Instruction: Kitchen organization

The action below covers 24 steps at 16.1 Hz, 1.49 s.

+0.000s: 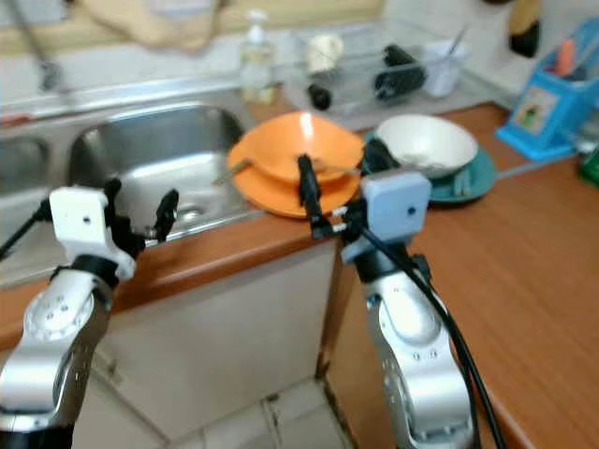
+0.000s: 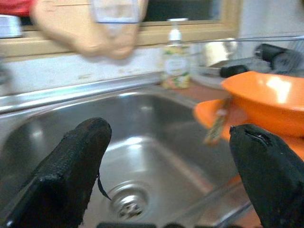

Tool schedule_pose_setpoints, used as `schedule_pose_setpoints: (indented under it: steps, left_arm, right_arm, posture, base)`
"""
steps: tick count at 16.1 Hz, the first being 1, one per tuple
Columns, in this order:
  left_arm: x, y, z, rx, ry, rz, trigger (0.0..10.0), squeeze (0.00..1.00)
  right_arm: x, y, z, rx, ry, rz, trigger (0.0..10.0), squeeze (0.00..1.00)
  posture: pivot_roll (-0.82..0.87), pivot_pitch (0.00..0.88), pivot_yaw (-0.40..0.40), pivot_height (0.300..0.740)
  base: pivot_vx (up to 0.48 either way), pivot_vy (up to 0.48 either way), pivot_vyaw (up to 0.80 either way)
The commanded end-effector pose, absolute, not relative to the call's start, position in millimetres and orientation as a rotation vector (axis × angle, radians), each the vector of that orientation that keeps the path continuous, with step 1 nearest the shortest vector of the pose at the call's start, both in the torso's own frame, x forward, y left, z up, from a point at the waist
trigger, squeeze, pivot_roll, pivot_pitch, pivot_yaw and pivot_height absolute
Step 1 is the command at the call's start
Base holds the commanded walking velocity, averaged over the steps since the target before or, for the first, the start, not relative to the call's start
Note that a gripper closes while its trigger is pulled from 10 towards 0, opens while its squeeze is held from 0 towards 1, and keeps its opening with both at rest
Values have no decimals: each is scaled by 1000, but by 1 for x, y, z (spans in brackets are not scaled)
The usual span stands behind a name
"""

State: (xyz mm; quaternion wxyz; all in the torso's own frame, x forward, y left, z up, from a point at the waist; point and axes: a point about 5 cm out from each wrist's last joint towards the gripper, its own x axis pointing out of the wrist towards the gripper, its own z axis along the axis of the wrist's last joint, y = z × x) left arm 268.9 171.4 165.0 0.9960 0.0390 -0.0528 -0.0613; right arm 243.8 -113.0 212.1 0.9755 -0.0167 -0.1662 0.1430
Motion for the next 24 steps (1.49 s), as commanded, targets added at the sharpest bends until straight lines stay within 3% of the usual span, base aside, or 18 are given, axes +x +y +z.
schedule_pose_setpoints:
  steps: [1,14,20,24]
  left_arm:
    - [270,163,173,78,-128,-174,10000,0]
    - [271,166,178,64,-123,-147,10000,0]
    - [266,155,181,34,-119,-258,10000,0]
    - [269,135,173,46,-98,-371,10000,0]
  right_arm:
    - [247,-113,211,-53,-296,310,10000,0]
    - [256,-109,218,30,-190,311,10000,0]
    - [248,-120,220,50,-170,353,10000,0]
    - [250,-133,211,134,-139,361,10000,0]
  posture:
    - [-52,0,49,740]
    - [-47,0,43,740]
    - [-72,0,35,740]
    - [-56,0,-35,740]
  base:
    - [322,0,0]
    - [290,0,0]
    - [0,0,0]
    - [0,0,0]
